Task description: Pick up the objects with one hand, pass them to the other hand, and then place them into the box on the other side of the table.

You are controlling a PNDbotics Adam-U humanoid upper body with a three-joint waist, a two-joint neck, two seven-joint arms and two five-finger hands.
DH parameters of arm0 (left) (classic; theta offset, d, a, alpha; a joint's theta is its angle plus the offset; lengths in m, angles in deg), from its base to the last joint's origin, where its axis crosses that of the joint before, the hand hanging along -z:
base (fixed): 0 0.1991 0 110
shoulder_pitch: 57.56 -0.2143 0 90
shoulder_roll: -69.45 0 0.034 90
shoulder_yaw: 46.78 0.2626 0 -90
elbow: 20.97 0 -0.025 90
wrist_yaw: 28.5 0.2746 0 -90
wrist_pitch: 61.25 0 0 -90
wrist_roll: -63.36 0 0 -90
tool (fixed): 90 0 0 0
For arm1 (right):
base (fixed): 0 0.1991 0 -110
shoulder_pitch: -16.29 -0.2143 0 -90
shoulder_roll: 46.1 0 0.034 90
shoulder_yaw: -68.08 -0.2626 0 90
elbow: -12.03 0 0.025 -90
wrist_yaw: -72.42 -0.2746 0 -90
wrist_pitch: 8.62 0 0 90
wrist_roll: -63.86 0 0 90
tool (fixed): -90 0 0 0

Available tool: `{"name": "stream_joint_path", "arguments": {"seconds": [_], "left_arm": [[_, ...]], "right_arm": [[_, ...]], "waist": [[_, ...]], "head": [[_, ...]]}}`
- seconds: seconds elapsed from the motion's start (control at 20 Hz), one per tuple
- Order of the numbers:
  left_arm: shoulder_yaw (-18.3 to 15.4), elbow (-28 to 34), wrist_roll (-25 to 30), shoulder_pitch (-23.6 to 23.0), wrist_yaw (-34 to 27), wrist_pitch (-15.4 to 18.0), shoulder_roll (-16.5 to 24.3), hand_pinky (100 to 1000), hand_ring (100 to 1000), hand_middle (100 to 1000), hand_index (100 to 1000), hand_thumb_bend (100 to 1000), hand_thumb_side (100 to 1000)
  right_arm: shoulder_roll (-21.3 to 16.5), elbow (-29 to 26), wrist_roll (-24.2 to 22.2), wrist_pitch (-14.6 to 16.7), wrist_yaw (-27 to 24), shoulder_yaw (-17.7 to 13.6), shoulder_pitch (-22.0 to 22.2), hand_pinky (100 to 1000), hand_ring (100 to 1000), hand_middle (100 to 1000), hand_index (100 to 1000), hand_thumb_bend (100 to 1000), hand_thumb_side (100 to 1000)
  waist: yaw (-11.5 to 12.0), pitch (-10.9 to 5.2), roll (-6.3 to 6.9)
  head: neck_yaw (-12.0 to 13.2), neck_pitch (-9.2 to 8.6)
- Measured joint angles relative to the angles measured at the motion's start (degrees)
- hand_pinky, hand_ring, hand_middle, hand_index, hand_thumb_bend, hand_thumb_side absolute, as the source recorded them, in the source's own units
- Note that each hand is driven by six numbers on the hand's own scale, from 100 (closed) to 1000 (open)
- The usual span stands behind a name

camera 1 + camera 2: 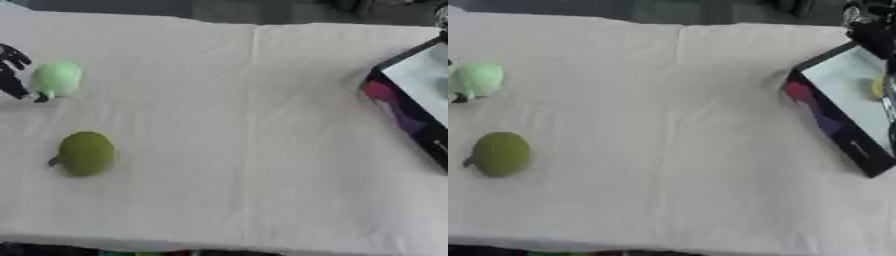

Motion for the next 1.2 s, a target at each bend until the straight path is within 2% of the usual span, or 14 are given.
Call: {"name": "stream_joint_path", "arguments": {"seconds": [0.1, 0.5, 0.65, 0.85, 1.0, 1.2], "left_arm": [[-0.02, -0.77, -1.06, 0.24, 0.48, -0.12, -0.52, 802, 772, 748, 827, 582, 100], [-0.34, -2.59, -2.99, 0.78, 2.51, -0.39, -1.99, 792, 768, 739, 776, 367, 100], [-0.34, -2.73, -4.37, 0.78, 3.09, -0.78, -2.17, 755, 728, 680, 715, 240, 100], [-0.32, -2.73, -8.59, 0.52, 4.96, -1.68, -2.90, 712, 660, 593, 577, 100, 100], [-0.30, -2.73, -11.35, 0.26, 6.00, -1.85, -3.30, 703, 633, 569, 524, 100, 100], [-0.26, -1.68, -13.35, -0.31, 5.17, -1.25, -3.37, 693, 595, 538, 502, 100, 100]], "right_arm": [[0.14, 0.01, -0.01, -0.01, -0.13, 0.01, 0.04, 1000, 902, 832, 868, 100, 290], [0.47, 0.36, -0.10, -0.10, -0.25, 0.02, 0.46, 1000, 899, 826, 865, 100, 299], [0.48, 0.39, -0.15, -0.13, -0.32, 0.04, 0.47, 1000, 896, 822, 869, 100, 299], [0.76, 0.57, -0.27, -0.18, -0.48, 0.06, 0.54, 1000, 895, 819, 872, 100, 304], [0.94, 0.68, -0.30, -0.18, -0.54, 0.16, 0.93, 1000, 894, 818, 871, 100, 305], [0.94, 0.69, -0.32, -0.16, -0.67, 0.17, 0.97, 1000, 893, 817, 870, 100, 300]], "waist": [[-0.04, 0.10, -0.02], [-0.31, 0.28, -0.05], [-0.31, 0.28, -0.07], [-0.36, 0.28, -0.12], [-0.36, 0.28, -0.27], [-0.30, 0.27, -0.26]], "head": [[0.03, -0.03], [0.55, -0.47], [0.63, -0.50], [0.68, -0.52], [0.68, -0.52], [0.54, -0.51]]}}
